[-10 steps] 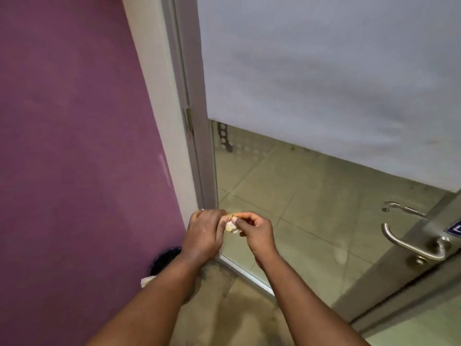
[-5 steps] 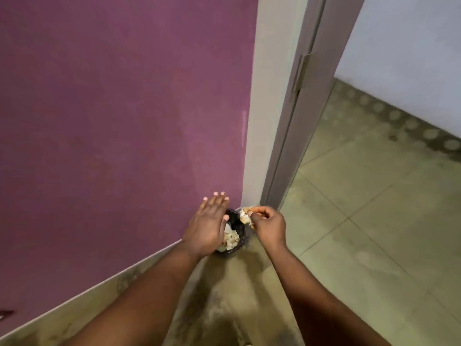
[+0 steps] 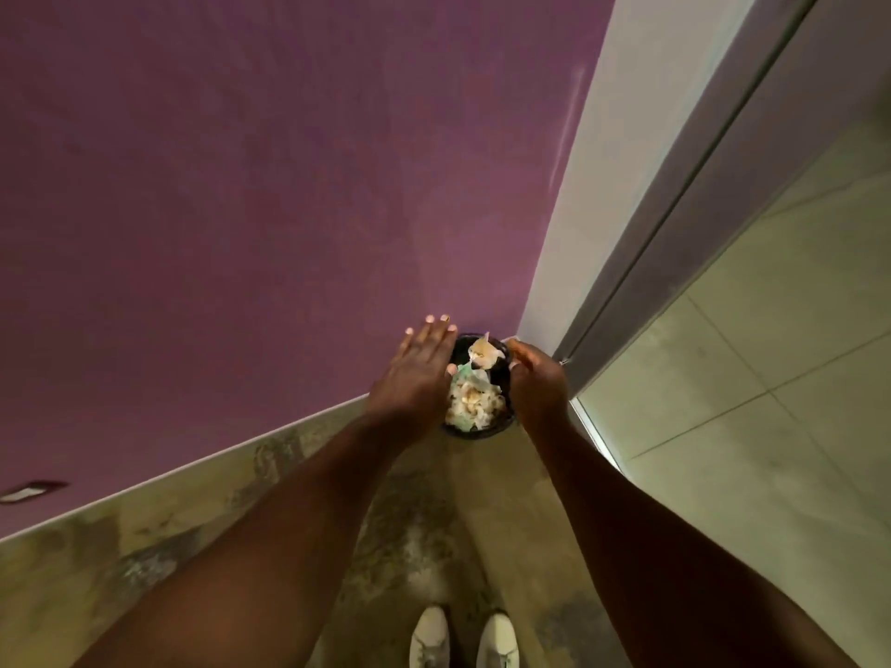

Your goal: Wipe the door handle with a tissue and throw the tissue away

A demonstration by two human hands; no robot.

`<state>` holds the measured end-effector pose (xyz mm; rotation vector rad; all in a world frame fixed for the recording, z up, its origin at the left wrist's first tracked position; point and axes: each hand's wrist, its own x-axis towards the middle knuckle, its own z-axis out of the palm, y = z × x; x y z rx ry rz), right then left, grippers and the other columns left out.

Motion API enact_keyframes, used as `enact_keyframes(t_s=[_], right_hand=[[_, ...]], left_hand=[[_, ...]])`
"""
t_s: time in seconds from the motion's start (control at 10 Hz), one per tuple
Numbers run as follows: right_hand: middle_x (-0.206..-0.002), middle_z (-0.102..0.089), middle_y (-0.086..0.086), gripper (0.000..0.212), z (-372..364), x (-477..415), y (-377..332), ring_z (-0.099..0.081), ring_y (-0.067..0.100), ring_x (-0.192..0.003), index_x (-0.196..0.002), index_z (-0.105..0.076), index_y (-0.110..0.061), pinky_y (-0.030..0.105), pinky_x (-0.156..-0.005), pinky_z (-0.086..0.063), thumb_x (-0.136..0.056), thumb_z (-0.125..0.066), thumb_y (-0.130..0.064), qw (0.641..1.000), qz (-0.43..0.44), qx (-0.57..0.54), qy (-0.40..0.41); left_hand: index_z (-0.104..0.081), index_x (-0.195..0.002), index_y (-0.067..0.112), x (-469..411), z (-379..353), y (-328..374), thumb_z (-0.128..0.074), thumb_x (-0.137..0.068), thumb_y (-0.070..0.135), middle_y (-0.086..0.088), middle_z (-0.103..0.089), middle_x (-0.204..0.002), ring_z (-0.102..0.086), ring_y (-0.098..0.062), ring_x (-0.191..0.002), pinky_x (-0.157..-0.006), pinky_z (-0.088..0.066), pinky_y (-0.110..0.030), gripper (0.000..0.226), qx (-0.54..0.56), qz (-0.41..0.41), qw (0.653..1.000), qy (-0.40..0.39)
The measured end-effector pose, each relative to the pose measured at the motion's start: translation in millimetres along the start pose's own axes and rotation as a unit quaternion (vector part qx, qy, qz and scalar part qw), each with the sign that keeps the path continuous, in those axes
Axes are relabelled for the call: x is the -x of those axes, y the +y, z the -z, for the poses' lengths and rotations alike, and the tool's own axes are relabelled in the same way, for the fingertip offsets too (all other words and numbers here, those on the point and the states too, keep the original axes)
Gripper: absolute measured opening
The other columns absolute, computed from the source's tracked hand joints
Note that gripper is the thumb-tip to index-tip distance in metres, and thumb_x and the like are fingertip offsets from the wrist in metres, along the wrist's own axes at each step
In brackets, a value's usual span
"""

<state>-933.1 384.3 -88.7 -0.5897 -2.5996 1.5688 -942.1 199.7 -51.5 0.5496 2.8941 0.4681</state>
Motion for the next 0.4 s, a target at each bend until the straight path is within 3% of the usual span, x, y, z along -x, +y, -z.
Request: enact_keyframes(t_s=[0.1,0.2,0.3,0.4], right_hand=[[-0.128,-0.068,0.019,0.047,-13,-6,13,-0.065,0.031,-0.117,-0.132,-0.063,-0.004,0.041,-0.097,-0.055,-0.09,-0.045,0.009,0.991,0.08,0.102,-0.019],[-0.15,-0.053,0.016,0.06,-21,-2,26,-0.042,0.035,-0.144,-0.144,-0.052,-0.006,0.05,-0.118,-0.035,-0.086,-0.051,0.011,0.984,0.09,0.147,-0.05],[-0.16,-0.039,0.013,0.069,-20,6,29,-0.025,0.036,-0.152,-0.15,-0.044,-0.01,0.057,-0.122,-0.02,-0.085,-0.054,0.01,0.973,0.112,0.192,-0.059],[-0.161,-0.037,0.014,0.069,-20,11,31,-0.025,0.037,-0.152,-0.152,-0.039,-0.009,0.062,-0.121,-0.02,-0.086,-0.055,0.006,0.964,0.148,0.213,-0.05]], left_hand=[[-0.009,-0.163,0.009,-2,-16,-3,-0.041,-0.106,0.019,-0.008,-0.002,-0.171,0.01,-0.019,-0.156,-0.127,0.002,-0.04,0.065,-0.001,-0.009,1.0,-0.003],[-0.015,-0.162,0.006,4,-27,-7,-0.032,-0.105,0.026,-0.012,-0.007,-0.17,0.0,-0.028,-0.158,-0.128,-0.007,-0.046,0.063,-0.014,-0.016,1.0,0.001],[-0.017,-0.161,0.003,15,-30,-9,-0.017,-0.1,0.034,-0.016,-0.011,-0.169,-0.005,-0.033,-0.158,-0.127,-0.013,-0.05,0.068,-0.044,-0.044,0.998,-0.009],[-0.017,-0.161,0.002,19,-29,-10,-0.021,-0.099,0.034,-0.016,-0.011,-0.169,-0.006,-0.033,-0.158,-0.126,-0.014,-0.051,0.07,-0.028,-0.042,0.999,-0.006]])
